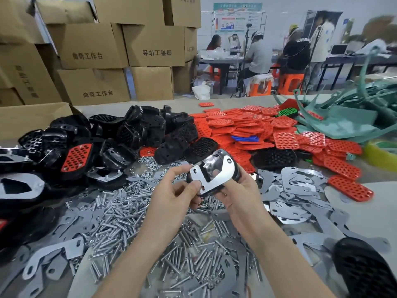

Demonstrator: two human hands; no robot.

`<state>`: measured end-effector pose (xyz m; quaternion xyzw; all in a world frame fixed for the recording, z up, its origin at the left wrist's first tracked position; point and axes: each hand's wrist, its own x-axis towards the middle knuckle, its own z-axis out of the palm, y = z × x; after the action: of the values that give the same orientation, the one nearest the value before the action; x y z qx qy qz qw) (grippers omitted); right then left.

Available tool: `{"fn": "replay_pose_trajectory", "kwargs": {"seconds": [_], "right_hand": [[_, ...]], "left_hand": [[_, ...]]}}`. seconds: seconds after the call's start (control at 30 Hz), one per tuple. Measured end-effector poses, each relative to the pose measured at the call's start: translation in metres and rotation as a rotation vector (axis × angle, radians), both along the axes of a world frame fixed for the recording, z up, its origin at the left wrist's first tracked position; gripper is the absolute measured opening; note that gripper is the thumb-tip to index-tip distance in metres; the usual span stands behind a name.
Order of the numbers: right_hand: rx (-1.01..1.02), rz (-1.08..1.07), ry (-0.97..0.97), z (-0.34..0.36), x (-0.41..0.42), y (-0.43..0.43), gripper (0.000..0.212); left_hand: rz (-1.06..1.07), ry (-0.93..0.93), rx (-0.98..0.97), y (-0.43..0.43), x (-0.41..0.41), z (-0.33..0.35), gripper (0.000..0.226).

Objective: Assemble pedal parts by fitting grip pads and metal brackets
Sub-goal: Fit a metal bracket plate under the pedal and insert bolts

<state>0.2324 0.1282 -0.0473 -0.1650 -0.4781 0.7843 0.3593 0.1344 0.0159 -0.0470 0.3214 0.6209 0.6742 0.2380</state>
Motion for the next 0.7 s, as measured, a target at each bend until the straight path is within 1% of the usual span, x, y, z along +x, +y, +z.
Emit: {"fn": "replay_pose_trajectory", "kwargs": {"seconds": [0.2,0.37,0.6,0.63,0.7], "right_hand": [[-0.041,-0.003,-0.018,-0.0014,-0.0001,0.0006,0.015],[-0.017,-0.002,-0.005,-0.0035,-0.002,-0.0012,0.02],[-0.036,0.032,0.037,-0.0032,-0.0024,-0.0015,0.018],[-0.044,0.046,0.043,-0.0034,-0.0025,-0.0008,0.02],[-0.079,0.083,0.051,-0.0029,-0.0027,0.0019,0.031]], "left_hand": [[0.004,0.145,-0.032,-0.0017,0.004,-0.0017,0.027],[0.016,0.119,0.007,-0.0002,0.0039,-0.0021,0.029],[0.051,0.357,-0.063,-0.0025,0.0027,-0.0062,0.028],[0.065,0.402,-0.068,-0.0029,0.0025,-0.0065,0.028],[0.106,0.465,-0.073,-0.0037,0.0011,-0.0068,0.028]]}}
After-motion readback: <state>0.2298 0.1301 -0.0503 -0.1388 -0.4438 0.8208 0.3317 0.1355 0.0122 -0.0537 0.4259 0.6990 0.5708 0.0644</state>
